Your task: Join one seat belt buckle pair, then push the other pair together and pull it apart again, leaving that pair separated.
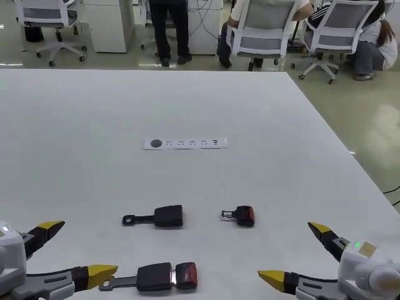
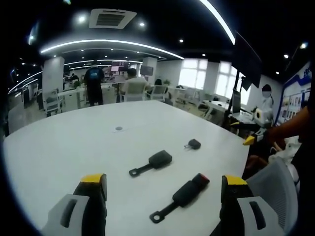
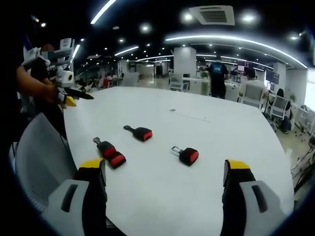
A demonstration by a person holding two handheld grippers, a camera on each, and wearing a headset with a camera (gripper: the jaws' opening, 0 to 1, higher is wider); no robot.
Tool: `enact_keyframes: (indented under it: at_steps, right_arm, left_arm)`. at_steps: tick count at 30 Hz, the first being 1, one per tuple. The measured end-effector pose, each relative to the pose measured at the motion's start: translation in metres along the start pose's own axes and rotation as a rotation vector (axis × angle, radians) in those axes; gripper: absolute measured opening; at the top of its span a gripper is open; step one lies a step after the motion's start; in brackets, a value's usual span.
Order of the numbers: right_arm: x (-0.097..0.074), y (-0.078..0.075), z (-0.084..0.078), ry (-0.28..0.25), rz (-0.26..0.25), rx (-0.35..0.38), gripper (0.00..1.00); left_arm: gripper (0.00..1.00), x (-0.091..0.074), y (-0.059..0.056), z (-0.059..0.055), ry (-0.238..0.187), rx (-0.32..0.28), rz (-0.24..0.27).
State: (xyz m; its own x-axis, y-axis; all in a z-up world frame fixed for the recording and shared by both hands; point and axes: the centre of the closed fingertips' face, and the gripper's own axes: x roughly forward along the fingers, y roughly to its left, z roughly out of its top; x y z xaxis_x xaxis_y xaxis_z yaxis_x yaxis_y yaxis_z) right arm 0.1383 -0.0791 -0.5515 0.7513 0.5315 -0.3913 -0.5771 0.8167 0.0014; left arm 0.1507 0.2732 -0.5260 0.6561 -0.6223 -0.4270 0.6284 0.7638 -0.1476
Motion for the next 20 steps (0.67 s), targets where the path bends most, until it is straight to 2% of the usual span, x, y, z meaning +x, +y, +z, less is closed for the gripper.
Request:
enact_keyframes:
  at_steps: [4,10,16,20]
  right_arm:
    - [0.0006,0.0008,-0.0010,-0.002,0.004,0.006,1.00]
    - [0.0021,-0.0015,0.0022,-0.005,0.003,0.004,1.00]
    - [0.0050,0.0003,0.0057,-0.012,0.003,0.006,1.00]
    - [0.0037,0.0027,0.0065,-0.012,-0.001,0.007,1.00]
  left_arm:
    - [0.99,-0.0002,0.0002,0.0002,-0.003,-0.001,-0.003]
    - [0.99,-0.0018,-0.0033,0.0003,0.019,0.002,-0.007]
    - [0.98,-0.0025,-0.0023,0.0039,-0.003,-0.007,-0.004]
    - [0.97,-0.0026,-0.0037,0.0031,0.001,-0.006,-0.009]
